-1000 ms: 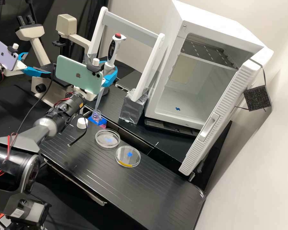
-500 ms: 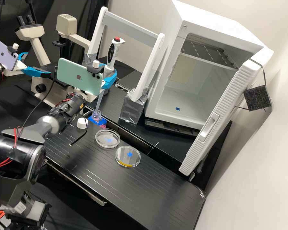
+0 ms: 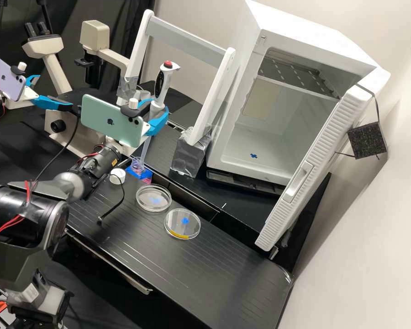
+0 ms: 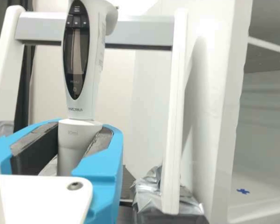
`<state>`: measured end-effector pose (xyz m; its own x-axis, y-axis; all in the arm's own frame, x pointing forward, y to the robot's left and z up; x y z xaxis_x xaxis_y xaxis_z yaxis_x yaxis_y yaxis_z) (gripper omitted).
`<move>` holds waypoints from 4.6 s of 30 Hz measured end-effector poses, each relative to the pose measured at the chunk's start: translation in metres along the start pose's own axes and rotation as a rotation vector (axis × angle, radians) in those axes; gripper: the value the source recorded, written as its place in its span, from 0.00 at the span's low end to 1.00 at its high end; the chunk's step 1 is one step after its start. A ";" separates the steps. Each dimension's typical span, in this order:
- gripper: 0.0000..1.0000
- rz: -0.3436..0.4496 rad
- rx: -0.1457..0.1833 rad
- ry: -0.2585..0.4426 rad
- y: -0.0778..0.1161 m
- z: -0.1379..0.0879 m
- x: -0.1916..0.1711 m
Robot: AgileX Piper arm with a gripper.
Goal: Use the pipette
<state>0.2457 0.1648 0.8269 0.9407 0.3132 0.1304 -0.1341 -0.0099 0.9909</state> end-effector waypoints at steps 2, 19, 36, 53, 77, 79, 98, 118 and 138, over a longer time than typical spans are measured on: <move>0.00 -0.010 0.001 -0.001 -0.005 0.002 -0.003; 0.00 -0.035 -0.009 0.020 -0.023 0.005 -0.015; 0.00 -0.043 -0.014 0.018 -0.028 0.007 -0.017; 0.00 0.071 0.073 0.041 0.030 -0.007 -0.028; 0.00 0.081 0.035 0.073 0.096 -0.001 -0.074; 0.00 0.076 0.018 0.063 0.096 0.002 -0.078; 0.00 0.094 0.033 -0.078 0.103 0.034 -0.087; 0.00 0.082 0.016 0.123 0.129 -0.013 -0.059; 0.00 -0.133 -0.007 0.114 0.133 -0.080 0.055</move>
<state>0.2544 0.2563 0.9635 0.9088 0.4172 -0.0068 -0.0132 0.0451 0.9989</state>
